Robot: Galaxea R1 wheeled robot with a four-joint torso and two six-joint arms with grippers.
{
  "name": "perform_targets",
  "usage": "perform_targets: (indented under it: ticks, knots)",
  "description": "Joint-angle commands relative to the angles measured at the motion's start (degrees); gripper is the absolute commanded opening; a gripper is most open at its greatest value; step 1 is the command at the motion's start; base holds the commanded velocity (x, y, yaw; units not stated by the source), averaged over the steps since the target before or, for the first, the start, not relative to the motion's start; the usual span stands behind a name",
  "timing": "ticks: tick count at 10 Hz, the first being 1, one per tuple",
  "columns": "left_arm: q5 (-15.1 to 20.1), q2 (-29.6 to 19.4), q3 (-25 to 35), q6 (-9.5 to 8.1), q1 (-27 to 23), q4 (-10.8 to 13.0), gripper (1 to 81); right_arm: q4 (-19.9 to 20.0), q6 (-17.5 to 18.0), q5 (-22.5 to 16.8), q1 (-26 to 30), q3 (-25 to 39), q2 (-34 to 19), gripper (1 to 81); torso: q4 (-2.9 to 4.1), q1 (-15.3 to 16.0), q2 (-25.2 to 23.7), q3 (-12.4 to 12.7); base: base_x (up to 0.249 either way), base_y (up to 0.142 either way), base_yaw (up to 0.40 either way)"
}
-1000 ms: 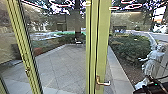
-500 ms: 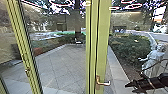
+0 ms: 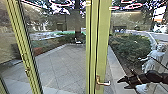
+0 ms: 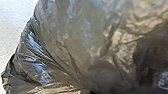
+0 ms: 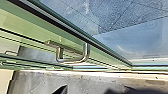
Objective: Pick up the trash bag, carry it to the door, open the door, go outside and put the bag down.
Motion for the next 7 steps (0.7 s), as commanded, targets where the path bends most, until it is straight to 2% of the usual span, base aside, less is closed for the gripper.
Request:
perform_targets:
  ticks: [1,7]
  knots:
    - [4.5,0.2,0.2,0.34,-3.3,-1.1,1.0,0.7,1.7,-0.5,7.5,-5.2,4.0,81.1,0.0,0.0,0.0,0.0,0.0,0.0,0.0]
    - [4.5,0.2,0.2,0.34,-3.3,-1.5,1.0,2.1,1.7,-0.8,7.8,-16.6,13.9,81.1,0.0,0.0,0.0,0.0,0.0,0.0,0.0]
